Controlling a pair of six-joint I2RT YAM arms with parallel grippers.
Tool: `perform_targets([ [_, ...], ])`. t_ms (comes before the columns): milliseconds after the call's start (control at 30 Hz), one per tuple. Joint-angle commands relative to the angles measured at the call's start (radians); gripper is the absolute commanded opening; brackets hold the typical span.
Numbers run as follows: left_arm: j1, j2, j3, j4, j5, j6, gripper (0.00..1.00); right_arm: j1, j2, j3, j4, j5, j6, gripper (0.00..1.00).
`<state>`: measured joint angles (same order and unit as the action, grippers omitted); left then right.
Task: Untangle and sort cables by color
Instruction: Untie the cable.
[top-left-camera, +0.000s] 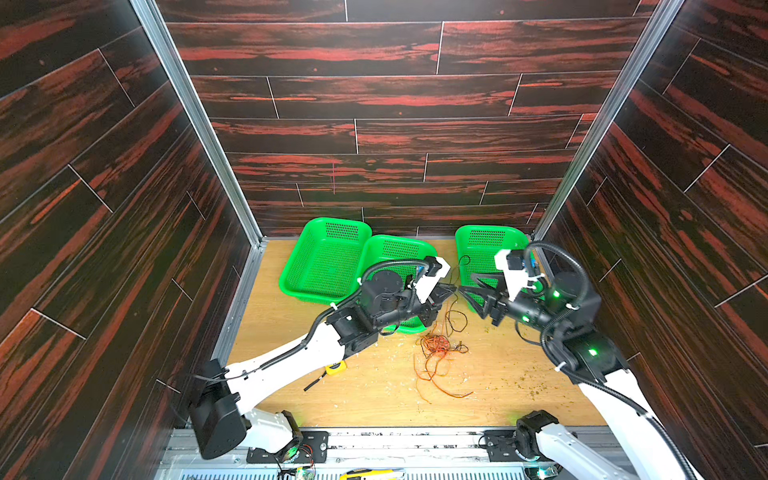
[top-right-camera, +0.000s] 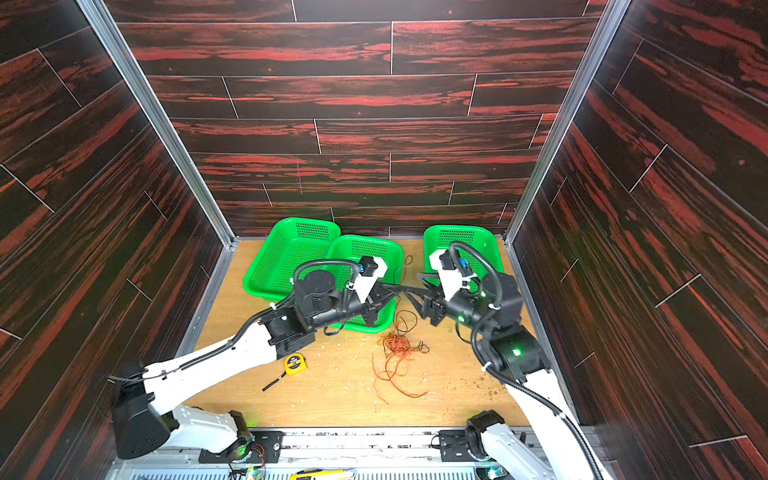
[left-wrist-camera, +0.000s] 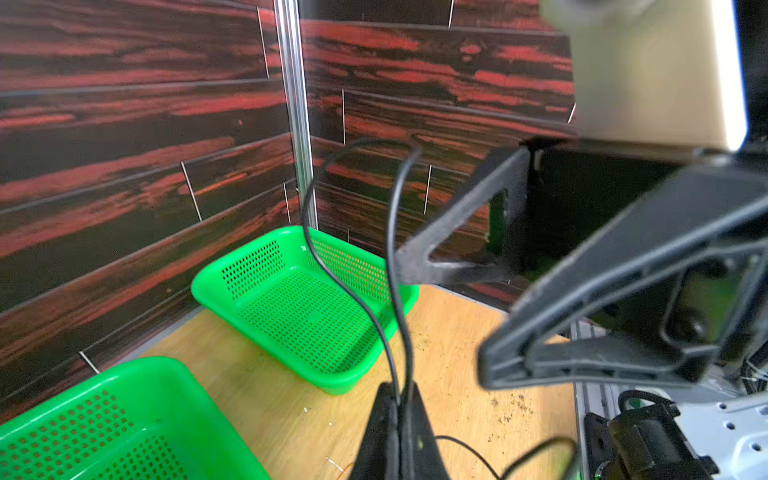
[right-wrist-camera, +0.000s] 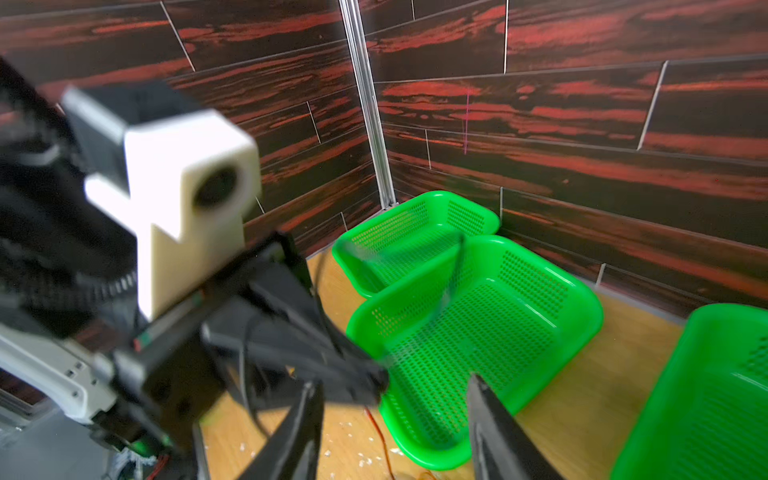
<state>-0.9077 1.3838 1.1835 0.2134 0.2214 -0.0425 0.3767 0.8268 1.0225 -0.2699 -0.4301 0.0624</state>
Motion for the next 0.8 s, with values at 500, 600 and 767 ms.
perform_targets([
  [500, 0.017, -0.035, 0.035, 0.035, 0.112, -0.035, 0.00, -0.039, 0.069, -0.234, 0.319, -0.390, 0.115, 0.57],
  [600, 0.018, -0.027, 0.038, 0.032, 0.113, -0.032, 0.00, -0.038, 0.087, -0.250, 0.413, -0.442, 0.169, 0.54],
  [767, 0.017, -0.011, 0.052, 0.034, 0.124, -0.034, 0.00, -0.028, 0.153, -0.236, 0.413, -0.447, 0.198, 0.43],
])
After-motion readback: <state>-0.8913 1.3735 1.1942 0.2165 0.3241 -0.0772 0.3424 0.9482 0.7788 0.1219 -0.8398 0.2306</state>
